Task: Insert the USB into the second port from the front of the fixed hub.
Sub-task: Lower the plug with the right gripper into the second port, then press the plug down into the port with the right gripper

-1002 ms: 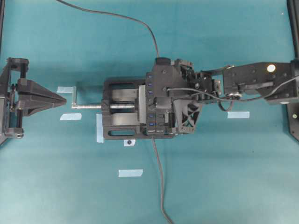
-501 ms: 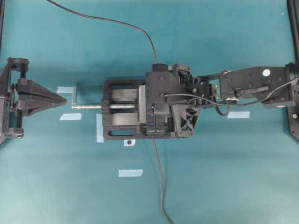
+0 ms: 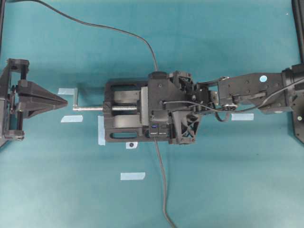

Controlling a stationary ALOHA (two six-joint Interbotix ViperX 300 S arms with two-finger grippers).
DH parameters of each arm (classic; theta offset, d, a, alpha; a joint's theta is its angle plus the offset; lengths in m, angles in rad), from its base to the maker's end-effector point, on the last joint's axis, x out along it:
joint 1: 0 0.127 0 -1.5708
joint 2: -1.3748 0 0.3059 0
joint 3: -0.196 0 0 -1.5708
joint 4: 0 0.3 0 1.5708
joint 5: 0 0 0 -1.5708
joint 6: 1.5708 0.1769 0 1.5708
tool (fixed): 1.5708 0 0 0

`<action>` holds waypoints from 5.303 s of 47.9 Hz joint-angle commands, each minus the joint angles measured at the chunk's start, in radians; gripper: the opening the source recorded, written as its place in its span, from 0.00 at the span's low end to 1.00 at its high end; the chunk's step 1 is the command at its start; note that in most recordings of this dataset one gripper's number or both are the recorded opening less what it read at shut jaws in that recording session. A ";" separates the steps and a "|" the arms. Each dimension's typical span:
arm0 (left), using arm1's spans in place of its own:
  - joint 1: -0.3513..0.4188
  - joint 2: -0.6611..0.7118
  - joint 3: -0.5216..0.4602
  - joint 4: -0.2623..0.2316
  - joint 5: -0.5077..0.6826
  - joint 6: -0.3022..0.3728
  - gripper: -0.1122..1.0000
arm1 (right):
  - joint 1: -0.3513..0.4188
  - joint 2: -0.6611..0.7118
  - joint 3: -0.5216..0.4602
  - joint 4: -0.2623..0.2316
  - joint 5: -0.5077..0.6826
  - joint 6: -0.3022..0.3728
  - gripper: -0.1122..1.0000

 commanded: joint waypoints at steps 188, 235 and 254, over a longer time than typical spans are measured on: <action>0.003 0.003 -0.003 0.000 -0.011 -0.005 0.10 | -0.020 0.008 0.044 0.023 -0.081 0.054 0.17; 0.003 0.003 -0.003 0.002 -0.009 -0.005 0.10 | -0.003 0.057 0.046 0.023 -0.031 0.058 0.17; 0.003 0.003 -0.002 0.000 -0.011 -0.005 0.10 | -0.003 0.057 0.041 0.023 -0.023 0.057 0.17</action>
